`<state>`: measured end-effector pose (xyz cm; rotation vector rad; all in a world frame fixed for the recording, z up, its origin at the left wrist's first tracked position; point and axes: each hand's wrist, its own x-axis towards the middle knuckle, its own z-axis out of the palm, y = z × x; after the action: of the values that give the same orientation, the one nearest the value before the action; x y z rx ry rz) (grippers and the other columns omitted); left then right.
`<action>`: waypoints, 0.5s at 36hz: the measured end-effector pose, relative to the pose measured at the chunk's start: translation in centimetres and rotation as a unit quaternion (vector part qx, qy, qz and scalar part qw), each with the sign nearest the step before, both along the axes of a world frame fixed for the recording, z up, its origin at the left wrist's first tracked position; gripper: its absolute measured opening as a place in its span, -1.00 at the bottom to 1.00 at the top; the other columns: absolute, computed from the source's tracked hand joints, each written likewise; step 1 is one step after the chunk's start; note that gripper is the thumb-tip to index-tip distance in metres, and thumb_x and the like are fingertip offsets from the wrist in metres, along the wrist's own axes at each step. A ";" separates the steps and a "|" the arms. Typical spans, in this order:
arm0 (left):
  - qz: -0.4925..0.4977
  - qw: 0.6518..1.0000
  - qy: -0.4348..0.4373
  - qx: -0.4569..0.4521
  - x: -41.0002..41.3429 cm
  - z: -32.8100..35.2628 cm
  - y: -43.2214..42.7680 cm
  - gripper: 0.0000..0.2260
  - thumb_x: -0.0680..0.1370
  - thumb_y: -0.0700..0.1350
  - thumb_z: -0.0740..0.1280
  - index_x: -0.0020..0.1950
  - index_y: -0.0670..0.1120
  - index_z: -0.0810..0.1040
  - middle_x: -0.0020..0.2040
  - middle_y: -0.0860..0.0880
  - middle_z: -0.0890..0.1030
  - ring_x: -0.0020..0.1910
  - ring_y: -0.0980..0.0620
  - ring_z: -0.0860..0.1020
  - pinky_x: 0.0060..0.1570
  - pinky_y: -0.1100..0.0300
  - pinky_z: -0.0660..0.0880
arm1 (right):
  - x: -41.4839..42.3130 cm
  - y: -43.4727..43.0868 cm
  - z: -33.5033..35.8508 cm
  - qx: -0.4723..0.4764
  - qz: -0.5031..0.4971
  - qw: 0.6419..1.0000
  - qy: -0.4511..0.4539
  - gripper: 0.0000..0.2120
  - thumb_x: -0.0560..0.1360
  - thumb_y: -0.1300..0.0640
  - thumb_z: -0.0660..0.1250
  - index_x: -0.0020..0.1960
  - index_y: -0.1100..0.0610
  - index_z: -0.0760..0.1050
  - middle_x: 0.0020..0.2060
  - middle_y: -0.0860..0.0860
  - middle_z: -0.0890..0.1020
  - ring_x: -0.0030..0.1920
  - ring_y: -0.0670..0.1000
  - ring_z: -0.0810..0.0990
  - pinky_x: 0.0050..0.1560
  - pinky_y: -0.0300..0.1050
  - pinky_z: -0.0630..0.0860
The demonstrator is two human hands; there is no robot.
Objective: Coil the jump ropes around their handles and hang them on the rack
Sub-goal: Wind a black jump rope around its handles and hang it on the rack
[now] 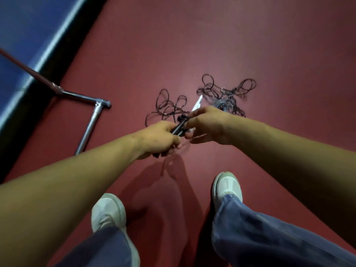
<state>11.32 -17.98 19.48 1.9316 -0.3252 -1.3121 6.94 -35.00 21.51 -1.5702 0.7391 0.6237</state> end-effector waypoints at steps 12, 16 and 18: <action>0.174 0.979 -0.091 -0.048 -5.2 16.4 4.9 -0.86 0.63 -0.28 0.31 0.07 -0.17 0.66 0.02 -0.24 0.71 -0.09 -0.06 0.60 0.11 -0.08 0.58 | -5.6 6.4 16.7 0.001 -0.132 0.974 -0.185 -0.86 0.54 0.38 0.43 -0.05 0.26 0.47 -0.28 0.19 0.55 -0.47 0.07 0.47 0.05 0.53 0.54; 0.277 0.947 -0.150 -0.057 -6.4 19.2 6.0 -0.91 0.61 -0.18 0.34 -0.04 -0.13 0.64 -0.21 -0.04 0.55 -0.19 -0.02 0.46 -0.12 0.11 0.39 | -8.4 7.3 19.3 0.040 -0.148 0.962 -0.225 -0.74 0.56 0.35 0.43 -0.23 0.26 0.41 -0.51 0.07 0.55 -0.26 0.25 0.59 -0.15 0.19 0.68; 0.328 0.926 -0.175 -0.069 -6.4 20.0 6.6 -0.91 0.61 -0.14 0.35 -0.06 -0.08 0.64 -0.24 -0.01 0.53 -0.21 -0.02 0.45 -0.17 0.12 0.37 | -9.1 7.5 20.3 0.074 -0.188 0.952 -0.228 -0.74 0.56 0.33 0.43 -0.20 0.27 0.37 -0.37 0.19 0.61 -0.22 0.27 0.66 -0.29 0.02 0.71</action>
<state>4.88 -11.40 39.48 1.9076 0.0658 -0.4957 -2.15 -27.50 41.81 -1.3187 0.5997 0.0259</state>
